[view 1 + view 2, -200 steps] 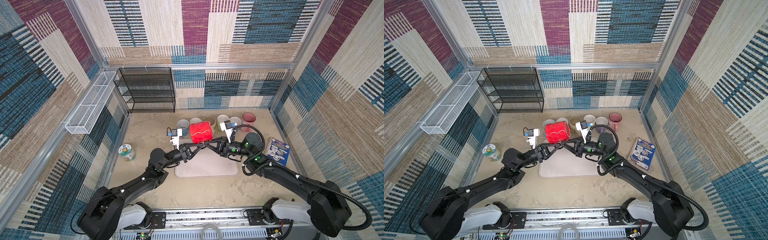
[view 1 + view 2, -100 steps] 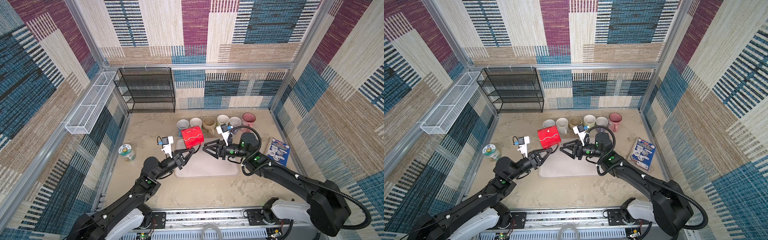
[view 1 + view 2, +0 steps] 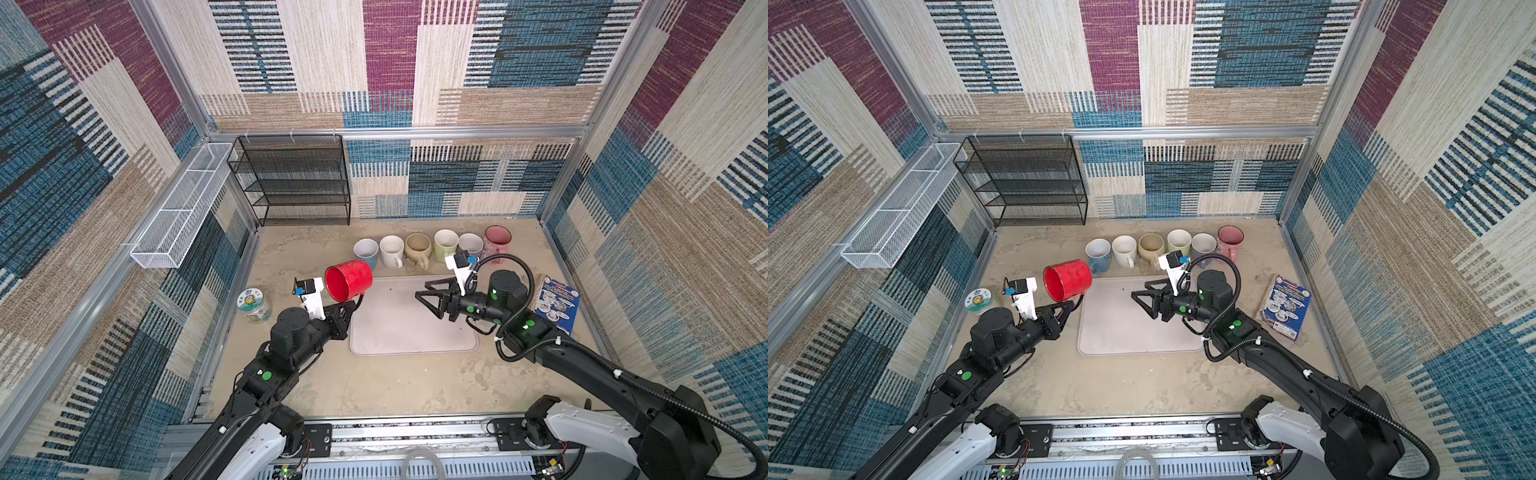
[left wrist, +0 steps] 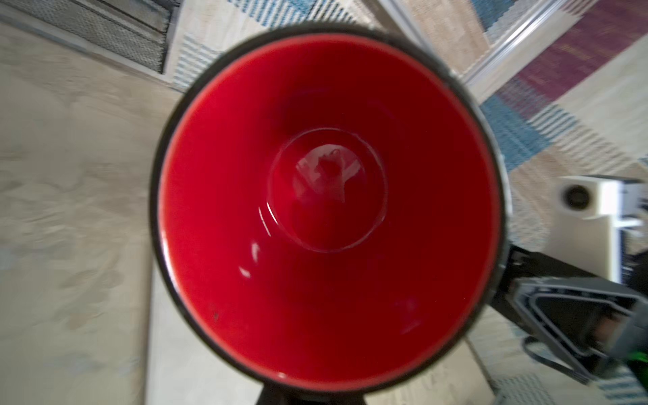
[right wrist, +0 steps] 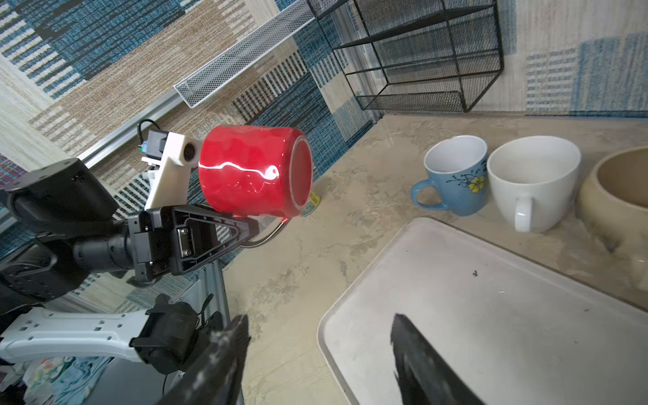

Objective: Turn the mug right side up
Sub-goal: Place the mug at the top-left of the table.

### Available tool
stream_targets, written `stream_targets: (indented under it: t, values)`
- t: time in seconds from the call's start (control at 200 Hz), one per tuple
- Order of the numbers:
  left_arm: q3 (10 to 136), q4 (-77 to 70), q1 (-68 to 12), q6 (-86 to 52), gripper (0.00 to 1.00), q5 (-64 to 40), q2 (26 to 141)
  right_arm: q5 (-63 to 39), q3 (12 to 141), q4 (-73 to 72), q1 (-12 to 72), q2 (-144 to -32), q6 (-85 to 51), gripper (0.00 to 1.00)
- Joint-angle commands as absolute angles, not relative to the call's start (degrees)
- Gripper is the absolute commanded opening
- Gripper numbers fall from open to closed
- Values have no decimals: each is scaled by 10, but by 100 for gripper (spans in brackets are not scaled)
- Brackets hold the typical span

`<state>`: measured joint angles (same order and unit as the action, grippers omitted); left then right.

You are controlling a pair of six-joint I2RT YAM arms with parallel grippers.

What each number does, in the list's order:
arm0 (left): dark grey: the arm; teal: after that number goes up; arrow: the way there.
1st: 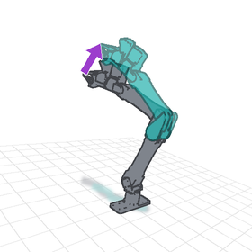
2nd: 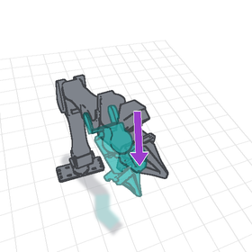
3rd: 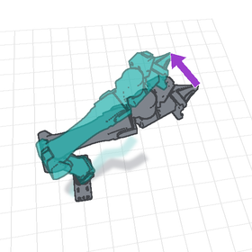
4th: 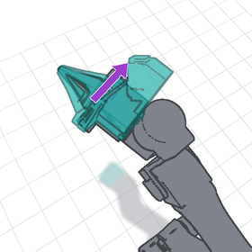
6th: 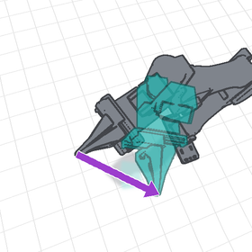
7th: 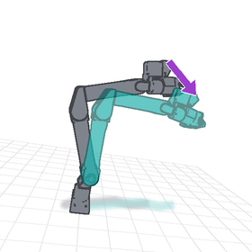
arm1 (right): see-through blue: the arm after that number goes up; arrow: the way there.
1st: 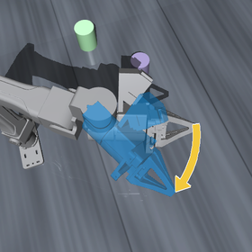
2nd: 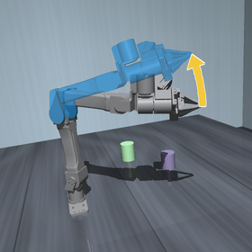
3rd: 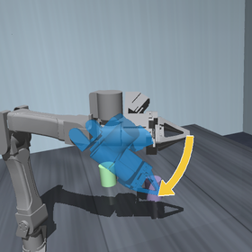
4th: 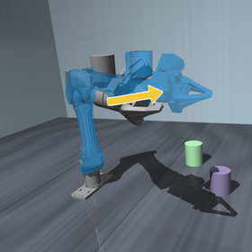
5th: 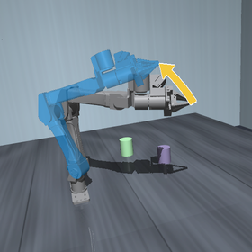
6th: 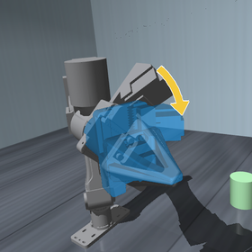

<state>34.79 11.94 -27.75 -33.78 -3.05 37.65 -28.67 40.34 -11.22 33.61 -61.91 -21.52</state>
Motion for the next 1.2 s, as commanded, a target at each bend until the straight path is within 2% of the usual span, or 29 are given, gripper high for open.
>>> stream_targets:
  t: [0.0, 0.15, 0.526, 0.952, 1.192]
  values:
    - [410, 253, -271, -274, 0, 66, 414, -248, 399, -86, 337, -604, -190, 68]
    - [506, 350, -257, -247, 0, 95, 507, -221, 389, -67, 337, -582, -182, 69]
    - [708, 489, -208, -152, 0, 100, 718, -157, 361, -45, 337, -520, -170, 70]
    - [877, 527, -161, -94, 0, 79, 934, -123, 343, -50, 336, -520, -191, 72]
    - [951, 547, -151, -78, 0, 115, 1028, -109, 339, -51, 336, -510, -189, 72]
